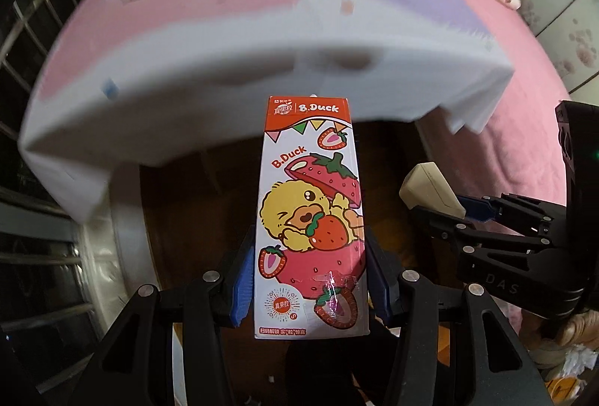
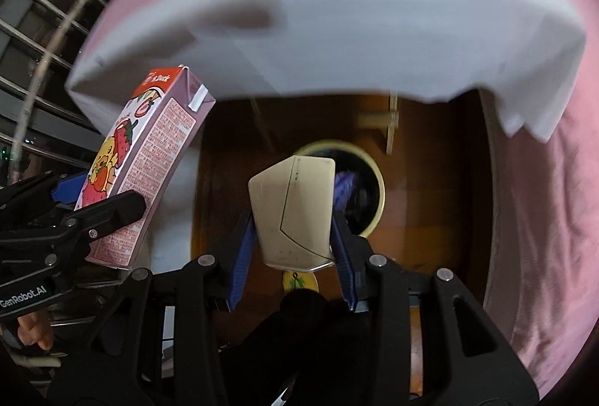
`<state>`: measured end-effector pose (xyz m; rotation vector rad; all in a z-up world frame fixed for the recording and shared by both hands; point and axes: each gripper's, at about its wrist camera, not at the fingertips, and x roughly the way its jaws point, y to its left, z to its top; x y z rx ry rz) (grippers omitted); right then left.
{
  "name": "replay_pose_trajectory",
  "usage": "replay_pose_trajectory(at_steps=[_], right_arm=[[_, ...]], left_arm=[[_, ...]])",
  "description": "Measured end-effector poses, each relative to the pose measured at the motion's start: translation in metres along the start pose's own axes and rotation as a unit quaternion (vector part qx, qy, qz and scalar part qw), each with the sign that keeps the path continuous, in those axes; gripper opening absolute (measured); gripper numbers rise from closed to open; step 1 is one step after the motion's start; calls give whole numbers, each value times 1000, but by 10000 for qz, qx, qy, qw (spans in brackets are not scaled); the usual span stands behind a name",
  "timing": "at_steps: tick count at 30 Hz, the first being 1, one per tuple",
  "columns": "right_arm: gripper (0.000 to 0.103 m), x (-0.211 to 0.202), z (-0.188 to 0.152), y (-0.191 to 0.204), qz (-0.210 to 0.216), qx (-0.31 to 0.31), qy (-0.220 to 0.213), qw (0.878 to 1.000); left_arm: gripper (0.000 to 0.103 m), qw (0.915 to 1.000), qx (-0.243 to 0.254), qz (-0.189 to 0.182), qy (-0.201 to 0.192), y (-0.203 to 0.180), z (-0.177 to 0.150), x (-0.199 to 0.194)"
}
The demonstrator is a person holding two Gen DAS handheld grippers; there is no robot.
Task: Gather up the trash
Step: 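Carry the juice box and beige box down over the trash bin, then open both tools to drop the juice box and beige box into the bin, then raise both tools back toward the bed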
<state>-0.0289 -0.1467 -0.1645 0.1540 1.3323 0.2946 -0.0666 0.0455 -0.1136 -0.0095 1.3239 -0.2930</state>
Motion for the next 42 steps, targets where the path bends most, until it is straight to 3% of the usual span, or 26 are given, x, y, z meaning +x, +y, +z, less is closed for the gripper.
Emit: replay_pose_trajectory(at_steps=[11, 17, 19, 21, 23, 28, 34, 42], right_arm=[[37, 150, -22, -64, -27, 280, 436, 9987], [37, 207, -19, -93, 67, 576, 576, 9967], [38, 220, -16, -99, 166, 739, 623, 9952], [52, 227, -13, -102, 233, 830, 632, 9943], [60, 230, -10, -103, 247, 855, 558, 9945], [61, 227, -3, -98, 231, 781, 481, 9955], [61, 194, 3, -92, 254, 812, 310, 9959], [61, 130, 10, -83, 262, 832, 49, 9962]], left_arm=[[52, 9975, -364, -64, 596, 6, -13, 172], [54, 9968, -340, 42, 721, 12, -12, 228], [65, 9966, -360, 59, 745, 11, -5, 242], [90, 9967, -391, 156, 692, 8, -1, 250], [90, 9967, -452, 215, 638, 9, 2, 256], [90, 9960, -582, 425, 533, 22, 7, 253], [90, 9964, -630, 534, 173, 26, 15, 214], [90, 9965, -582, 593, 15, 10, 29, 155]])
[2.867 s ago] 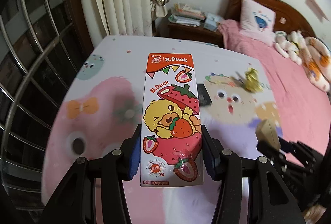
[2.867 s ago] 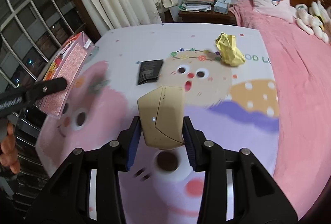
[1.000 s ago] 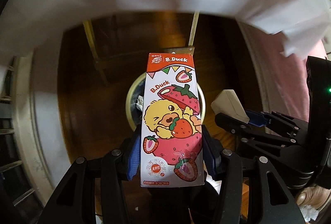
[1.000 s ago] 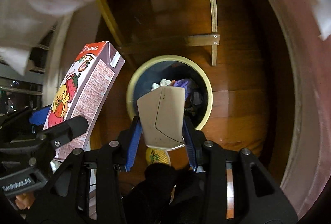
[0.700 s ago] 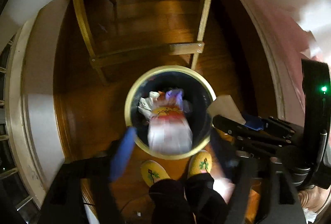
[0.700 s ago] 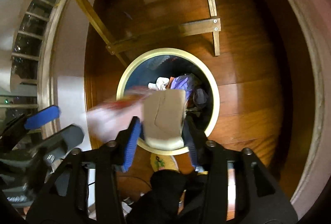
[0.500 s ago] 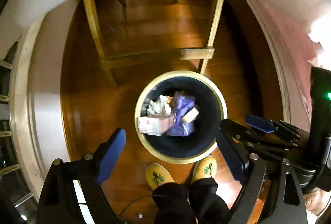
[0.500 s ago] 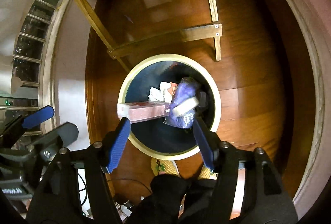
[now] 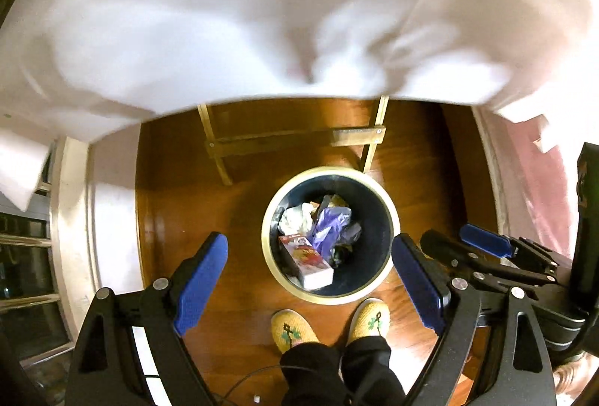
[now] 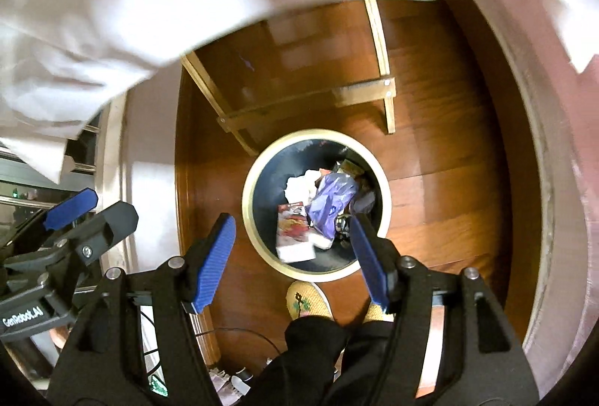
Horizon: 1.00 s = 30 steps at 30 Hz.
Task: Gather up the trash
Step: 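Raise both tools back toward the bed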
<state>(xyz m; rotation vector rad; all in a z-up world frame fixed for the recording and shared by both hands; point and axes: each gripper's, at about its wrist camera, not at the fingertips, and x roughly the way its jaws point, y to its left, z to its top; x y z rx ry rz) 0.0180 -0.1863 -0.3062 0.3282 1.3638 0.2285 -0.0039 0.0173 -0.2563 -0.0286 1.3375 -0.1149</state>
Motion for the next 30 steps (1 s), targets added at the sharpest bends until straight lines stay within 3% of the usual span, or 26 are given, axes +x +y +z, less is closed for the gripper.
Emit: replay_pose_trajectory(at_steps=[19, 30], right_arm=[[64, -219, 18, 79, -6, -300, -952, 9950], [64, -328, 33, 136, -155, -590, -1731, 9830]], left_arm=[[90, 9969, 222, -382, -645, -11, 40, -222], [90, 9897, 522, -70, -1332, 6, 65, -335]])
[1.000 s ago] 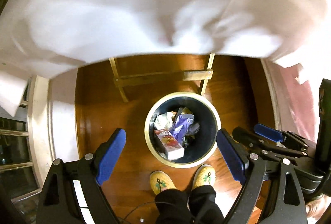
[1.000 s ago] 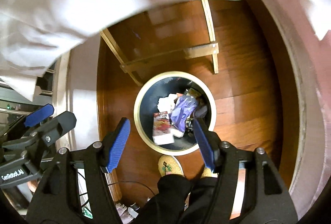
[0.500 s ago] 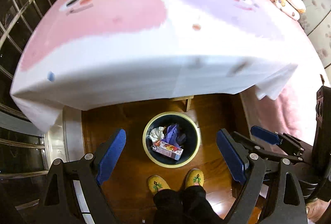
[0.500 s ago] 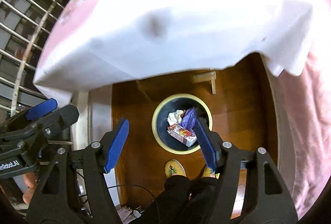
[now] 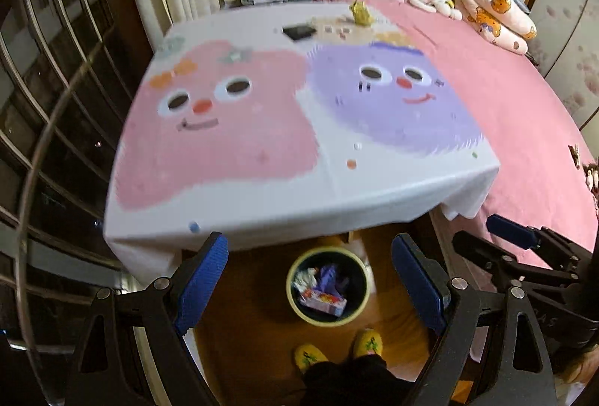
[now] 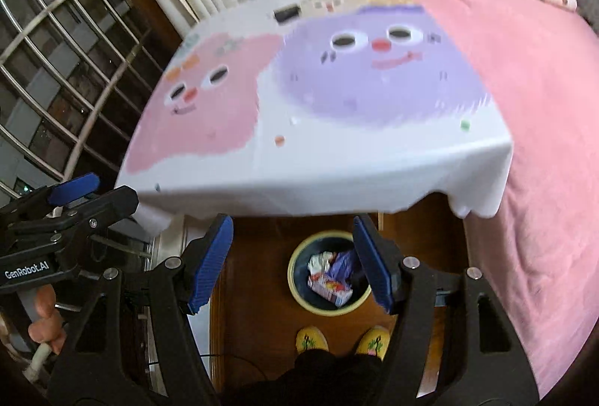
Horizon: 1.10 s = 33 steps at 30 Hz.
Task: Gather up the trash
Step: 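Raise both tools back toward the bed, then grasp the black TALOPN tag with the left tool while the right tool grasps the yellow crumpled paper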
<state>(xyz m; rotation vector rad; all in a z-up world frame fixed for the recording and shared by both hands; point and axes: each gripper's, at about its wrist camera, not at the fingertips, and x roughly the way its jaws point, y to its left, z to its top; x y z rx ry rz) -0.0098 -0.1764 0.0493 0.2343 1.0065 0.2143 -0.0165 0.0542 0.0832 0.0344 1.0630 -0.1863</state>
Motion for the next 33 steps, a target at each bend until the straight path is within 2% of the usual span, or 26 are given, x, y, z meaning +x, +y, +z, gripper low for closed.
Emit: replay_pose_trajectory(at_steps=[5, 10, 15, 19, 25, 30, 33], right_arm=[[64, -28, 31, 13, -73, -107, -428, 9990], [64, -53, 71, 22, -182, -294, -795, 9962], [64, -69, 127, 23, -361, -522, -1041, 9925], [64, -66, 180, 11, -389, -663, -1148, 9904], [64, -22, 280, -29, -324, -873, -1119, 9893], [64, 62, 374, -77, -153, -1060, -814, 9909], [64, 115, 416, -103, -63, -1040, -533, 9931]], left_arm=[[90, 9992, 131, 38, -367, 10, 28, -29], [90, 9982, 215, 53, -565, 15, 62, -46], [90, 9947, 410, 194, -921, 12, 107, -62], [90, 9941, 429, 223, -971, 8, 152, -54], [90, 9958, 178, 231, -870, 1, 231, -3], [90, 9977, -220, 322, -553, -3, 303, 75], [90, 9973, -582, 390, -239, -5, 349, 133]])
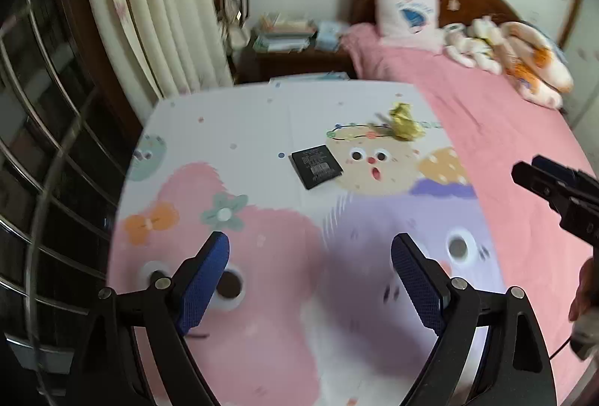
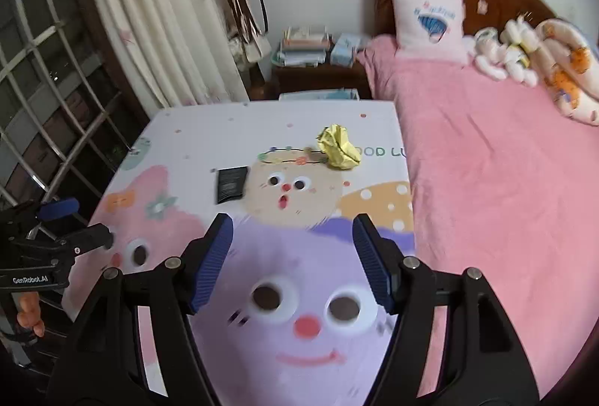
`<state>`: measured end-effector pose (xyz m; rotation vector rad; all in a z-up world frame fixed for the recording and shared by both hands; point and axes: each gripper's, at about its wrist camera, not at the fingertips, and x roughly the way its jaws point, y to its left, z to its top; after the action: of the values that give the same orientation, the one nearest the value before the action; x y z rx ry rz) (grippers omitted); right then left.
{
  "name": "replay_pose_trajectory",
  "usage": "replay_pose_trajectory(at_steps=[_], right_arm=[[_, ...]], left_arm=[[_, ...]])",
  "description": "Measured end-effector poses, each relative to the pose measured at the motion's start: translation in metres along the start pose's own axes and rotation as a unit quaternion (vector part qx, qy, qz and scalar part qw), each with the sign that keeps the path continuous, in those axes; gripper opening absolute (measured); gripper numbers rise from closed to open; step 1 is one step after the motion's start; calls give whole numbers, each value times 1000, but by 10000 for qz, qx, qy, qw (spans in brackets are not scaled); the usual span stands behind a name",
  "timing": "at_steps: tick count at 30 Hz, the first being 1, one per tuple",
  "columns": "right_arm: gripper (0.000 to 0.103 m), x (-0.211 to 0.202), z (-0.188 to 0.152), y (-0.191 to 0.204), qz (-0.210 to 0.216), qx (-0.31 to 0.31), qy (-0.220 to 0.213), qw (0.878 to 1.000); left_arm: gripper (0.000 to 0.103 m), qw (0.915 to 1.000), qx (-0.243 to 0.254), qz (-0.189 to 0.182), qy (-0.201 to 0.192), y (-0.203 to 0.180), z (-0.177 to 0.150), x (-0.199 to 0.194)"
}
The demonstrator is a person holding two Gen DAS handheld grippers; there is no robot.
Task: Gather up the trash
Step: 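Grasp the black TALOPN tag with the left tool while the right tool grasps the yellow crumpled paper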
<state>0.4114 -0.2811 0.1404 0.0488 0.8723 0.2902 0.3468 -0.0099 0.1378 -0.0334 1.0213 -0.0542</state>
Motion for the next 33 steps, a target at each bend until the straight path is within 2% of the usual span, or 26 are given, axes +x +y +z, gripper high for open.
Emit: replay_pose_trajectory(at_steps=[4, 9, 15, 21, 24, 26, 31, 33], right_arm=[[64, 88, 38, -42, 152, -46, 416, 9990], [64, 178, 57, -65, 243, -171, 742, 9968], [64, 255, 67, -75, 307, -319, 1036, 9936], [64, 293, 61, -74, 318, -483, 1145, 9917], [63, 300, 58, -73, 317, -546, 1114, 9918], [62, 302, 56, -74, 287, -550, 1115, 9918], [48, 313, 52, -81, 365, -516, 1226, 9904], [44, 312, 51, -82, 384, -503, 1172, 9911]], left_arm=[[90, 9982, -459, 109, 369, -8, 45, 86], [90, 9918, -920, 328, 825, -9, 75, 184], [88, 9840, -1257, 453, 1178, -4, 84, 254], [86, 9806, -1298, 581, 1346, -13, 91, 294], [76, 9788, -1323, 586, 1448, -16, 91, 311], [72, 9768, -1355, 570, 1558, -18, 90, 319], [71, 9780, -1276, 688, 1499, -27, 94, 331], [66, 9777, -1297, 737, 1475, -28, 97, 332]])
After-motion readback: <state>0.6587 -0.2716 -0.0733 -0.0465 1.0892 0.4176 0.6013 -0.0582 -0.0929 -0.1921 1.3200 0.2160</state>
